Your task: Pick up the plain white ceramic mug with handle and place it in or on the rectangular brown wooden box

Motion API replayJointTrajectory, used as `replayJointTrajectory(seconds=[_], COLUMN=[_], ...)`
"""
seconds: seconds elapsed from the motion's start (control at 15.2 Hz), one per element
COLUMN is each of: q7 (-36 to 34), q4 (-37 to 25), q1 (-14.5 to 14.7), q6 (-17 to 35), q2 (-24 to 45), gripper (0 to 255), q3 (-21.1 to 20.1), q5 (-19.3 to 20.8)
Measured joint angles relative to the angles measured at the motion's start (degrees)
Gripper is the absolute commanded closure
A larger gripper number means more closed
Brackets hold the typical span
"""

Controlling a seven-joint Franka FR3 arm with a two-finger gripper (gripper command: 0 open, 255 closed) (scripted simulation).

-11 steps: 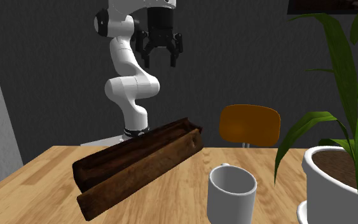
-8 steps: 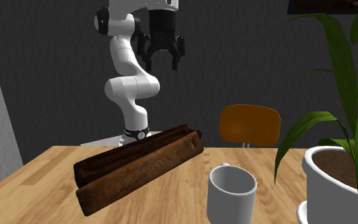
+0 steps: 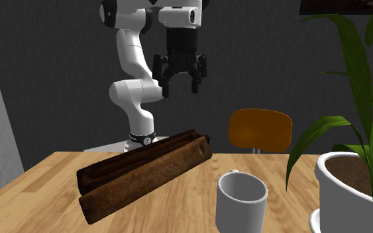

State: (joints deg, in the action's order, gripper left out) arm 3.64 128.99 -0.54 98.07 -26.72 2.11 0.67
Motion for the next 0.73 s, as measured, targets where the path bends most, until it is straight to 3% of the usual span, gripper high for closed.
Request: replayJointTrajectory(seconds=[0.73], q7=[2.3], q4=[-11.2], q1=[-0.3], q6=[11.5], q2=[23.4], gripper=[0], q3=[1.5], q5=[-1.0])
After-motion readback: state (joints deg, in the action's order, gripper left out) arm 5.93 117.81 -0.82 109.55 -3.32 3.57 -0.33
